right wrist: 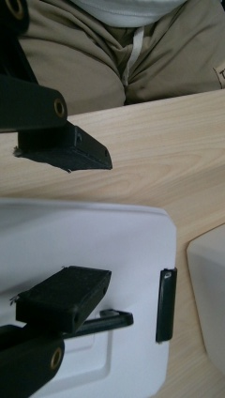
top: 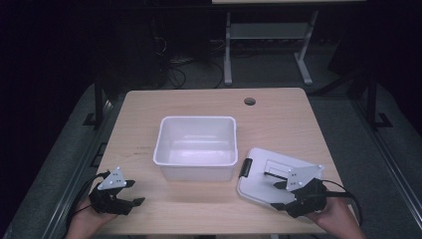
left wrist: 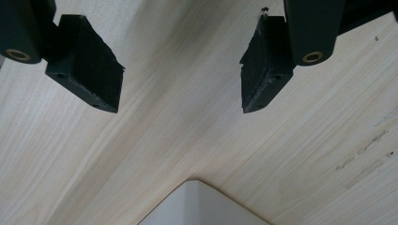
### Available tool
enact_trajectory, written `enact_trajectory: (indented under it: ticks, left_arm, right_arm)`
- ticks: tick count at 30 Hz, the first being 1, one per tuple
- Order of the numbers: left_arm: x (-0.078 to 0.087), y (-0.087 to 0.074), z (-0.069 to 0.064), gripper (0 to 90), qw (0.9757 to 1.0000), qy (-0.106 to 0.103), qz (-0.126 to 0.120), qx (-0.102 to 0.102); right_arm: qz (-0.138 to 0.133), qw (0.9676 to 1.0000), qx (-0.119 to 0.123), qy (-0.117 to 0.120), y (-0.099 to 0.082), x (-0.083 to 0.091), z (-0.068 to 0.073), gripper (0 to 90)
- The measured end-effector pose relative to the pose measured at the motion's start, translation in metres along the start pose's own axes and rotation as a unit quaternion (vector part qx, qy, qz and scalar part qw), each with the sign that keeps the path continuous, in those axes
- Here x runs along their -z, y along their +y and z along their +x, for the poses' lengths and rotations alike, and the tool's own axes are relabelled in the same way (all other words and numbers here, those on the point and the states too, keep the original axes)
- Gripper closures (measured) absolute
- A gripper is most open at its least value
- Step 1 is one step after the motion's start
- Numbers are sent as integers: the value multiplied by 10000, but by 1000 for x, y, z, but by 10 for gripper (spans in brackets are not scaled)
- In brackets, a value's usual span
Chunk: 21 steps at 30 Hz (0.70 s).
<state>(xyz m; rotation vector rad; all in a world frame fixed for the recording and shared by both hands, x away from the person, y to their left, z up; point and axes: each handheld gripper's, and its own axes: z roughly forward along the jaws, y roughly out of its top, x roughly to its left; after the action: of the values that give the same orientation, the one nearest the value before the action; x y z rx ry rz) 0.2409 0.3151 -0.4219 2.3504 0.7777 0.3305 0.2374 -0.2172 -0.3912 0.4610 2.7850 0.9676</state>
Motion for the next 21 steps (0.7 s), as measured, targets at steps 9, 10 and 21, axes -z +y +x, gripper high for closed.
enact_trajectory:
  ticks: [9,10,21]
  left_arm:
    - [0,-1,0,298,10000,3,-5,2]
    - [0,-1,0,298,10000,2,-12,6]
    - [2,-2,0,299,10000,6,-35,24]
  right_arm:
    - [53,9999,38,-111,3,3,-8,395]
    - [71,9999,40,-117,3,3,-9,395]
    - [153,9996,31,-233,5,5,-18,397]
